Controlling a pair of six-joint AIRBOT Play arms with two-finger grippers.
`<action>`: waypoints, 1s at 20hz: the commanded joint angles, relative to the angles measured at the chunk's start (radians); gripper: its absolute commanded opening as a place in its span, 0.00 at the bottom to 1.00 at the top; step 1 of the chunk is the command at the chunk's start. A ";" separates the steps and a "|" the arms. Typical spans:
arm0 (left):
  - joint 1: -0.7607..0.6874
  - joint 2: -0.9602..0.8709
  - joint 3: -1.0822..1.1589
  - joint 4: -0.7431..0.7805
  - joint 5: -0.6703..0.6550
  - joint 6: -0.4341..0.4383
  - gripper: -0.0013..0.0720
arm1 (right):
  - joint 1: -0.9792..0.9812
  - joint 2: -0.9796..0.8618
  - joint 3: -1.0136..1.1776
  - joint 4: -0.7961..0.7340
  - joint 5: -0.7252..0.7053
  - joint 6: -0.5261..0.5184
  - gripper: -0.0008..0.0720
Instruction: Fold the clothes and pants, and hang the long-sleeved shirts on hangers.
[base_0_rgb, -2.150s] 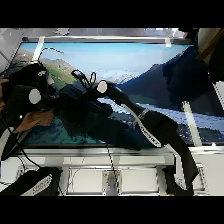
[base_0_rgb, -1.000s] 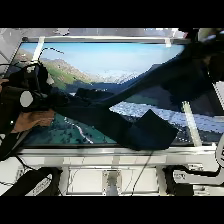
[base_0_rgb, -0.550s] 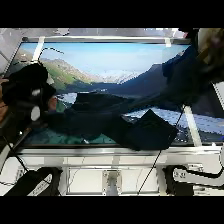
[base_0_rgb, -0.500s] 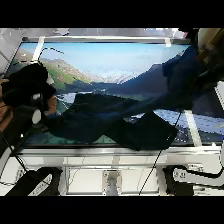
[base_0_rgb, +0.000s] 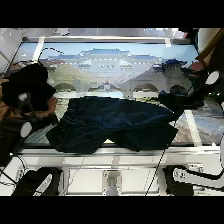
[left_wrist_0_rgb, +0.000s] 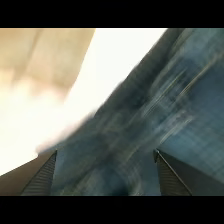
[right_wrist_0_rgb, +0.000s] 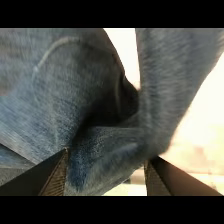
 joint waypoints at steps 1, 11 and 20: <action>0.029 -0.061 0.165 -0.002 0.229 0.033 0.98 | 0.000 0.021 0.149 -0.002 -0.011 -0.005 0.71; 0.161 -0.962 0.690 -0.544 -0.089 0.489 0.84 | 0.000 0.024 0.348 -0.100 -0.044 -0.097 0.71; 0.167 -1.045 0.720 -0.621 -0.056 0.607 0.84 | 0.000 0.024 0.347 -0.098 -0.061 -0.103 0.71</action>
